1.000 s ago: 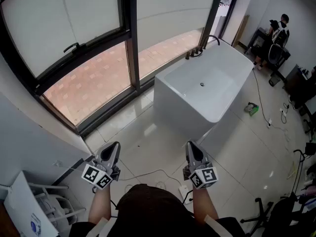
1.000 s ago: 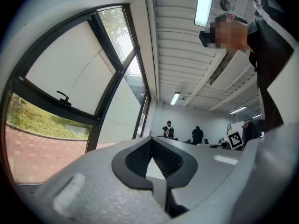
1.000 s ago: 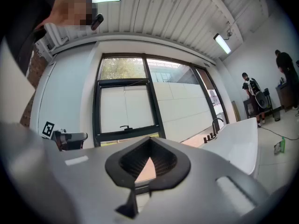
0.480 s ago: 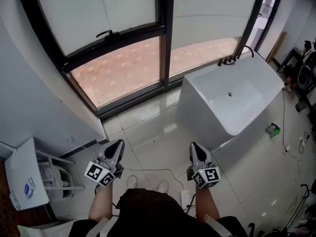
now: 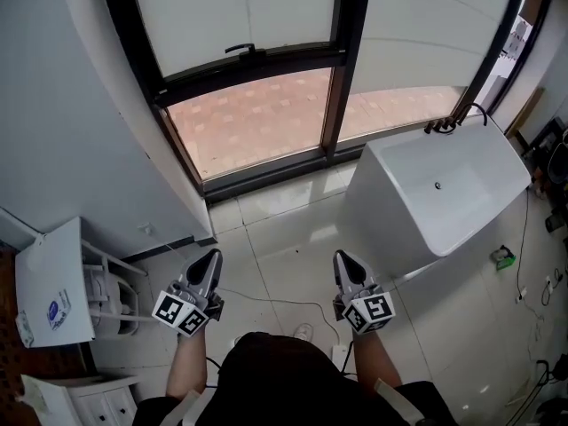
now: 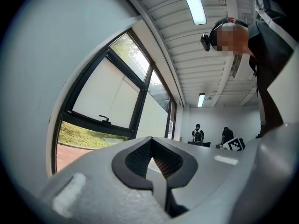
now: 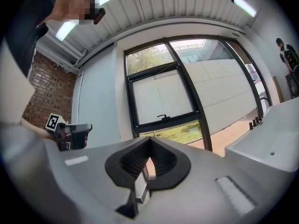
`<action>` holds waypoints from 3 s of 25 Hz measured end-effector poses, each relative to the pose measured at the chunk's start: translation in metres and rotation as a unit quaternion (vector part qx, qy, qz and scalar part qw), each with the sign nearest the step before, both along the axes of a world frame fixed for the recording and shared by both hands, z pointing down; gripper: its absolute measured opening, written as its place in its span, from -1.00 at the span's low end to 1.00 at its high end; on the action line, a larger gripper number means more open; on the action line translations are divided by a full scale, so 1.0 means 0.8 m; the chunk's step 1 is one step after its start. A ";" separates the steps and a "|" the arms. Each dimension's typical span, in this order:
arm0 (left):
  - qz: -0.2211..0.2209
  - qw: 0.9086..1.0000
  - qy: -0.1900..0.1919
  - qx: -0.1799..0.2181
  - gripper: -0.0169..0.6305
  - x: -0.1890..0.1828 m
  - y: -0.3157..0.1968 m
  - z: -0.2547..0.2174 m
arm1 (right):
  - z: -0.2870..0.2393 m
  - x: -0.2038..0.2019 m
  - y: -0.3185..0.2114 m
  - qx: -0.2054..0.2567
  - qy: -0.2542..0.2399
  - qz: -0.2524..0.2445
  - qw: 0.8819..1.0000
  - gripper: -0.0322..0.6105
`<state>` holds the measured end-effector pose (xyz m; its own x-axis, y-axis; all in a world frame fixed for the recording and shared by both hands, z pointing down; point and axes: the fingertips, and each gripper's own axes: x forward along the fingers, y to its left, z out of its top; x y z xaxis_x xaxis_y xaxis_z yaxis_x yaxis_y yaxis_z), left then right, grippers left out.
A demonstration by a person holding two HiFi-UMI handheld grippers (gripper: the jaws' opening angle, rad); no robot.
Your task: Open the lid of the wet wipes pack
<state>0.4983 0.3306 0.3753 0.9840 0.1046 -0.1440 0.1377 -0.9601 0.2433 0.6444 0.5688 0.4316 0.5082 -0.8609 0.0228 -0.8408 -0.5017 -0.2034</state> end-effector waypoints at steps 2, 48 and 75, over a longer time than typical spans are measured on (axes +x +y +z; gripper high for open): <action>-0.005 1.000 0.001 -0.004 -0.94 -0.017 -0.018 -0.002 | -0.009 -0.018 -0.025 0.004 0.002 -0.010 1.000 -0.88; -0.379 0.925 -0.023 0.011 -0.94 -0.373 -0.321 0.030 | -0.002 -0.159 -0.490 -0.030 0.040 -0.308 0.950 -0.88; -0.682 0.727 -0.071 -0.037 -0.94 -0.586 -0.152 0.069 | 0.062 -0.372 -0.642 -0.052 0.008 -0.613 0.788 -0.88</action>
